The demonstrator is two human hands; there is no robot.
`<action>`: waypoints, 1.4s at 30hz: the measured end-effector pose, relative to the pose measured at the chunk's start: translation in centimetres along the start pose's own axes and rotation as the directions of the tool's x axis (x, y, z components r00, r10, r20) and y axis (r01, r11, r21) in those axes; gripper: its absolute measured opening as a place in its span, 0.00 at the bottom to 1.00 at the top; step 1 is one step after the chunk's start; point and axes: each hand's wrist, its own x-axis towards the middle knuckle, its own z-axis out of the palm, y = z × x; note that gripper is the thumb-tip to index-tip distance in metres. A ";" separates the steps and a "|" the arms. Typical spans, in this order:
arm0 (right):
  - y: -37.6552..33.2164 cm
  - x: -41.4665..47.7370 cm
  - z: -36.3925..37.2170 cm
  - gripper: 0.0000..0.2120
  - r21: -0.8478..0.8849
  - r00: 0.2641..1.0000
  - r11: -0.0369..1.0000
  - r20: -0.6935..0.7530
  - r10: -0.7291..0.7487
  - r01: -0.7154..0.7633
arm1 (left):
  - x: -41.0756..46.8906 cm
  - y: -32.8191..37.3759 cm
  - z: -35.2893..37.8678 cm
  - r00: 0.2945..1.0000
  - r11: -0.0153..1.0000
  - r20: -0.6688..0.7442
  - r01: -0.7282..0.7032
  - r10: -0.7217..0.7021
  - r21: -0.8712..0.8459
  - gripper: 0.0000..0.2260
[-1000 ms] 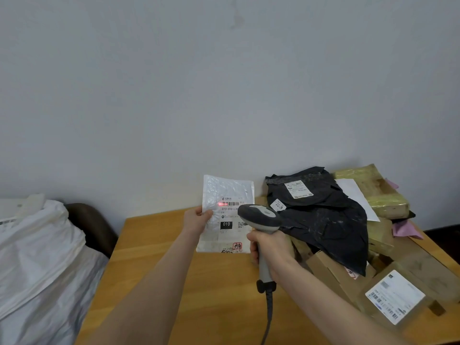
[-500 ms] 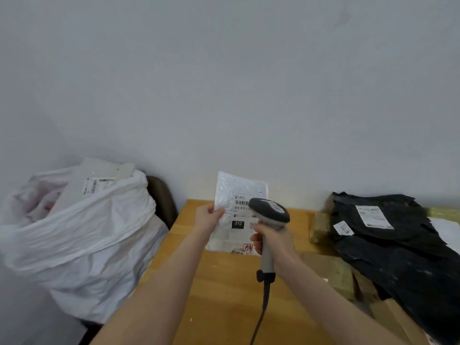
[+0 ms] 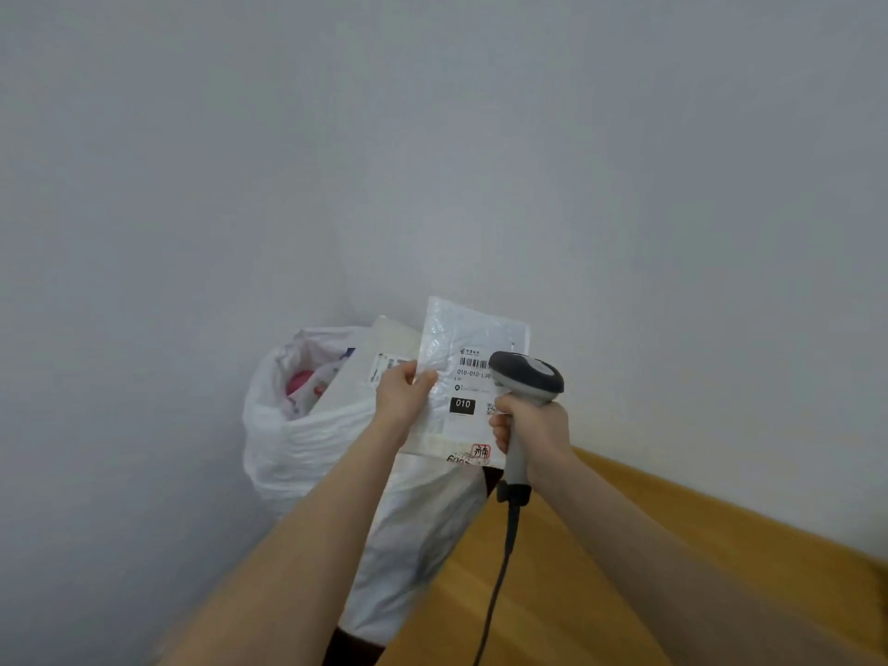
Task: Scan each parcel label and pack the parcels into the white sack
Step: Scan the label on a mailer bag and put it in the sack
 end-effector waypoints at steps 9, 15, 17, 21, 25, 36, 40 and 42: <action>2.1 8.7 14.7 0.02 0.032 0.996 0.997 -0.058 0.066 -0.064 | 17.7 -1.5 -13.2 0.972 0.993 -0.208 -0.093 0.108 0.079 0.06; 4.5 11.6 16.1 0.03 0.060 0.975 0.989 -0.170 0.141 -0.132 | 20.8 -9.4 -12.4 0.998 0.949 0.021 0.047 -0.057 0.311 0.11; 5.4 12.0 15.8 0.03 0.073 0.967 0.986 -0.198 0.161 -0.149 | 20.3 -11.6 -11.2 0.983 0.920 0.110 0.094 -0.145 0.381 0.13; 6.5 11.8 15.0 0.02 0.132 0.947 0.972 -0.231 0.223 -0.196 | 20.2 -12.4 -9.6 0.989 0.791 0.088 0.040 -0.118 0.610 0.21; 6.7 10.6 13.2 0.04 0.244 0.926 0.944 -0.250 0.282 -0.221 | 20.2 -9.3 -6.2 0.981 0.711 0.101 -0.189 0.164 0.677 0.26; 7.2 -0.4 -3.5 0.13 0.447 0.883 0.855 -0.245 0.400 -0.263 | 3.5 -4.1 12.3 0.707 0.651 0.687 -0.604 0.171 0.459 0.21; 7.5 -7.3 -12.3 0.15 0.405 0.843 0.871 -0.331 0.424 -0.279 | -6.0 -2.0 17.9 0.621 0.640 0.775 -0.645 0.121 0.418 0.21; 7.7 -10.9 -16.8 0.14 0.408 0.814 0.871 -0.384 0.436 -0.274 | -11.0 -0.6 20.7 0.576 0.637 0.810 -0.667 0.111 0.387 0.21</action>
